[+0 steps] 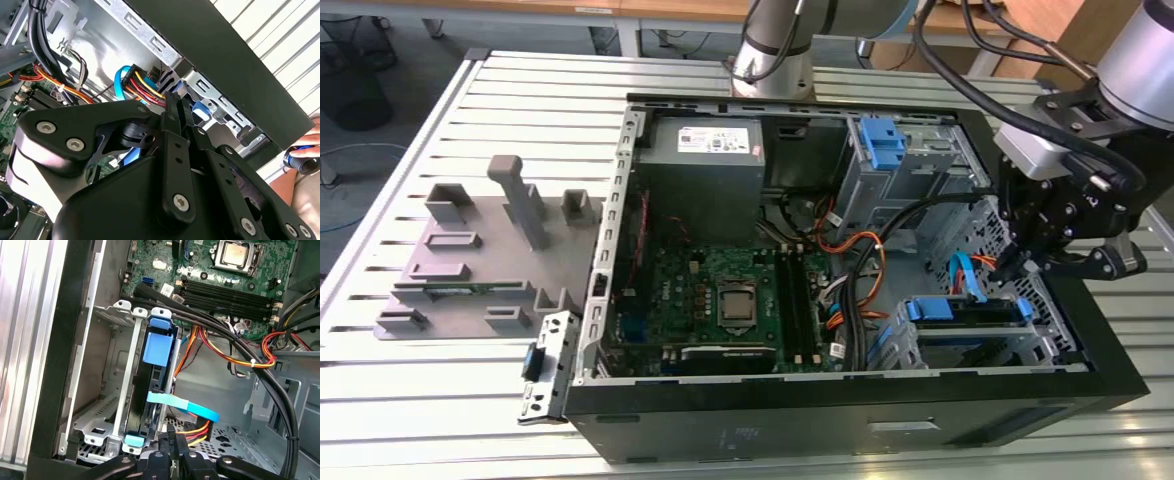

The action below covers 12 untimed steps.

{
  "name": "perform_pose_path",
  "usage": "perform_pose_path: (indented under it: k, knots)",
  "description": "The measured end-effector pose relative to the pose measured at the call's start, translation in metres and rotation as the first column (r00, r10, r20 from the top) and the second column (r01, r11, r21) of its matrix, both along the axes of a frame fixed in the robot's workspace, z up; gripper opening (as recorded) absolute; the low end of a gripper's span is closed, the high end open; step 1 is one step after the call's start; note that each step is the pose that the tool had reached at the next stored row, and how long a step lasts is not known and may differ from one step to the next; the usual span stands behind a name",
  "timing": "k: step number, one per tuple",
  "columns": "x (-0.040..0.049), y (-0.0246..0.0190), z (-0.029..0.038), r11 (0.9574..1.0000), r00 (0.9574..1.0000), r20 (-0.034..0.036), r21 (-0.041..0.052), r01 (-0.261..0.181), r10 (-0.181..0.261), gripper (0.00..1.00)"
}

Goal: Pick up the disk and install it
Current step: 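Insert the second disk wire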

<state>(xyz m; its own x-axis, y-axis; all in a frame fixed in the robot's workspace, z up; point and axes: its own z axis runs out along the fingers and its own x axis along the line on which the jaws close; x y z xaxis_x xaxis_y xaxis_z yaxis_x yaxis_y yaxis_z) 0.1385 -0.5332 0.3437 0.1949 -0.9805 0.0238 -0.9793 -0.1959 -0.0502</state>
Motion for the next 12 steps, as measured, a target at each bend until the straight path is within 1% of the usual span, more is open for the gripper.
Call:
perform_pose_path:
  k: [4,6,9,12]
  knots:
    - [-0.0047,-0.0001,-0.0007,0.9999,0.9999,0.0,0.0001,0.013,-0.013,0.16]
    - [-0.0047,-0.0001,-0.001,0.9993,0.9993,0.0,0.0,0.038,-0.038,0.16]
    - [-0.0048,-0.0002,-0.0013,0.9965,0.9965,0.0001,-0.0002,0.084,-0.084,0.16]
    - [-0.0047,-0.001,-0.0014,0.9945,0.9945,0.0,-0.0001,0.105,-0.105,0.16]
